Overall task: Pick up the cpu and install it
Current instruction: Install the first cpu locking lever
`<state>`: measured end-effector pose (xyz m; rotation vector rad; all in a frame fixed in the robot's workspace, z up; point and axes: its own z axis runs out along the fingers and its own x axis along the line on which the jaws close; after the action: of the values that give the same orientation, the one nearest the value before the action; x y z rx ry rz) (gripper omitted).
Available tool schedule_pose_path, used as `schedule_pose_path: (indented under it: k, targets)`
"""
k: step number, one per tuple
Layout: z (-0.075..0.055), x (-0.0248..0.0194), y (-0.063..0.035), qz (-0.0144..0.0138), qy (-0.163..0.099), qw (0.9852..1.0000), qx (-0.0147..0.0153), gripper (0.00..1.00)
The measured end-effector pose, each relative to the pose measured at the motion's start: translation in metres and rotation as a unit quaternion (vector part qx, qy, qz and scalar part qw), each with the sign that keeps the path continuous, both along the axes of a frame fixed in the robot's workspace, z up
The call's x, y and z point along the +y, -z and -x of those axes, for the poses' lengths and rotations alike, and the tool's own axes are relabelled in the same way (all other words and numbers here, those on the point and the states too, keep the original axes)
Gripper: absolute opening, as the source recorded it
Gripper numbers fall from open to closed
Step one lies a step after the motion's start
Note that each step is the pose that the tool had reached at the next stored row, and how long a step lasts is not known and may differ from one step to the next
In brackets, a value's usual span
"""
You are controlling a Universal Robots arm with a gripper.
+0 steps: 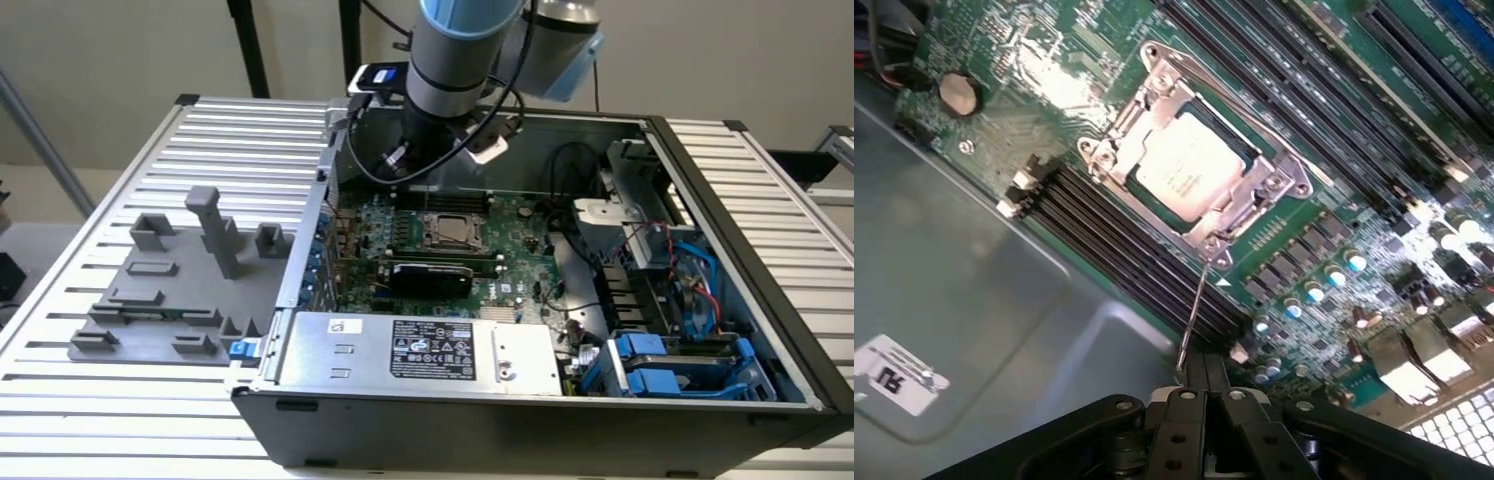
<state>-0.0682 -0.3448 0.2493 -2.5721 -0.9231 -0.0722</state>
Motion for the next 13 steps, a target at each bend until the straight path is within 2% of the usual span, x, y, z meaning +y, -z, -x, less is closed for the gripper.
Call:
schedule_pose_path:
  k: [3, 6, 9, 13]
  targets:
    - [-0.011, 0.0000, 0.0000, -0.0024, 0.000, 1.0000, 0.0000, 0.11]
    - [-0.021, 0.0000, 0.0001, -0.0032, 0.000, 1.0000, -0.0001, 0.11]
    - [-0.022, 0.0000, 0.0012, -0.0034, 0.000, 1.0000, -0.0001, 0.11]
    - [-0.022, 0.0000, 0.0077, -0.0032, 0.000, 1.0000, 0.0000, 0.11]
